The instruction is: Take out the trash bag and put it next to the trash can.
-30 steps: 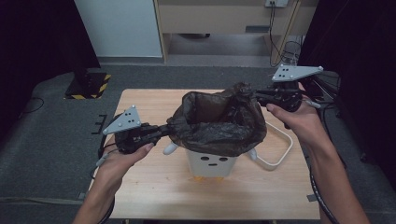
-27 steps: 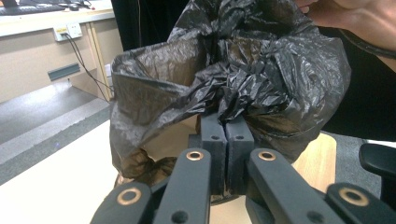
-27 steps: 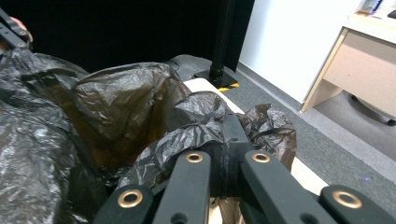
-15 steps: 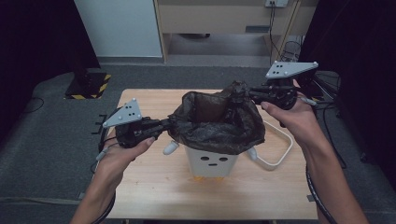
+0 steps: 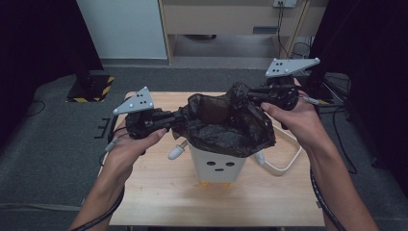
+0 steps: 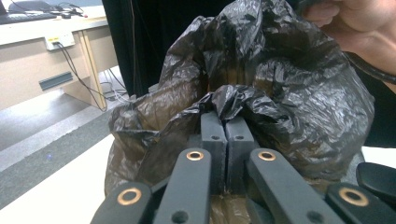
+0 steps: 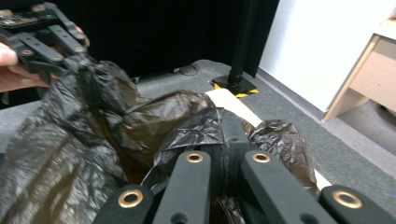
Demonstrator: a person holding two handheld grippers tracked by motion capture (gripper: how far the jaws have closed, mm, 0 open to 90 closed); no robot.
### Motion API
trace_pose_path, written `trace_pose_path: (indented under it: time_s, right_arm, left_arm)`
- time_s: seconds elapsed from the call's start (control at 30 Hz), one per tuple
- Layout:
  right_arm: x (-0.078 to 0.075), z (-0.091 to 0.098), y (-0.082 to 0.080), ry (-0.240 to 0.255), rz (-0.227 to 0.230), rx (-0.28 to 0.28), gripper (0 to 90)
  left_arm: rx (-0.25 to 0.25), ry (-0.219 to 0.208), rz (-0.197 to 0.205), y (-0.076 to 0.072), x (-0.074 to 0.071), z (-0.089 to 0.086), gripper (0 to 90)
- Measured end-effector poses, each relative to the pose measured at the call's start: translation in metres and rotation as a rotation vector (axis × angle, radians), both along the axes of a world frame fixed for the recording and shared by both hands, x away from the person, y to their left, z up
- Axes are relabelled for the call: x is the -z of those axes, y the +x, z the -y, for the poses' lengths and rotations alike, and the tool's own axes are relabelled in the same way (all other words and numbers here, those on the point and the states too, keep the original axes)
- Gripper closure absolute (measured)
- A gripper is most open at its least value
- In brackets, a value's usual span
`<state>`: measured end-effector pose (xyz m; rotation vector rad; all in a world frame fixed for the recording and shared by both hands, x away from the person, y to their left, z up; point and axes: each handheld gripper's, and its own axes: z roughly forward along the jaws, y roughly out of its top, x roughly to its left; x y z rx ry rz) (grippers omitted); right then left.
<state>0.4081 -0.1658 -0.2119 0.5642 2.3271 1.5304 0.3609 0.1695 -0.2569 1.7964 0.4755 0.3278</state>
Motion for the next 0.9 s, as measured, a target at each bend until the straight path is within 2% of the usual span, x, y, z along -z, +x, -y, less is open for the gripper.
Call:
trace_pose_path:
  time_s: [0.33, 0.53, 0.7, 0.9]
  right_arm:
    - [-0.005, -0.017, 0.0, -0.015, -0.018, -0.033, 90.0]
    - [-0.008, -0.026, -0.003, -0.022, -0.024, -0.059, 90.0]
    - [-0.014, -0.034, -0.006, -0.003, -0.033, -0.101, 90.0]
    - [-0.014, -0.038, -0.006, 0.014, -0.055, -0.13, 90.0]
  left_arm:
    - [0.014, 0.037, -0.001, 0.013, -0.008, 0.019, 88.5]
    - [0.034, 0.036, 0.019, 0.017, -0.011, 0.027, 88.4]
    - [0.04, 0.037, 0.025, 0.023, -0.015, 0.033, 88.3]
    - [0.052, 0.045, 0.026, 0.028, -0.02, 0.041, 88.3]
